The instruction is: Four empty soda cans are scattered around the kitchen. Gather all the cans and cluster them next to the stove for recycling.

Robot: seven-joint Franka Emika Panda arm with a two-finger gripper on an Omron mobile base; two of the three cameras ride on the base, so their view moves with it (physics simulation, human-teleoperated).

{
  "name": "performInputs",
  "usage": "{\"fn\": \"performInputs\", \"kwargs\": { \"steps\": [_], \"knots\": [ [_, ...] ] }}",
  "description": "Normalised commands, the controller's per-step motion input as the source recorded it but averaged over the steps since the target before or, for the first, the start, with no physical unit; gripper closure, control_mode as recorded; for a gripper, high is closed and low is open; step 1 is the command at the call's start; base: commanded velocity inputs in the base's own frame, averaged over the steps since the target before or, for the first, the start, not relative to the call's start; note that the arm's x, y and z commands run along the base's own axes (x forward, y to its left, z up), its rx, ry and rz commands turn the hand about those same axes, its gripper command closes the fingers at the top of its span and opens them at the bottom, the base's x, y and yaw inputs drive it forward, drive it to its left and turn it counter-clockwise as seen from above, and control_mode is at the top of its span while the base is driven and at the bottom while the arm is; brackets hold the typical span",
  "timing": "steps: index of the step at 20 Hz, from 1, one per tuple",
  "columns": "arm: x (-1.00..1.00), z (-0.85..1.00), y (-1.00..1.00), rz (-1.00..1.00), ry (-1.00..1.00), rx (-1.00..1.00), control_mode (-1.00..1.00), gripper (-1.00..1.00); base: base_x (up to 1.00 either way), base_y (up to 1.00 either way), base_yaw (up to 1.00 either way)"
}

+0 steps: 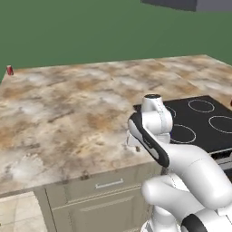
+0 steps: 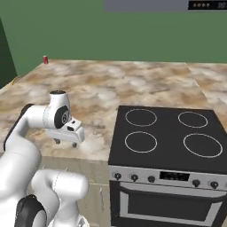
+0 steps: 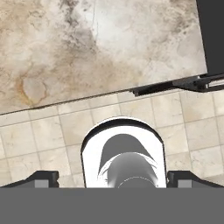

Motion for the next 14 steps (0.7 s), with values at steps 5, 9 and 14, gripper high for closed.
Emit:
{"fn": "performInputs", "kwargs": {
  "steps": [5, 9, 14],
  "knots": [
    [0.0, 0.0, 0.0, 0.0, 0.0, 0.0, 1.0, -1.0, 0.0, 1.0, 0.0],
    [0.0, 0.0, 0.0, 0.0, 0.0, 0.0, 1.0, -1.0, -0.01, 1.0, 0.0],
    [0.0, 0.0, 0.0, 0.0, 0.0, 0.0, 1.0, -1.0, -0.04, 1.0, 0.0]
  ]
}}
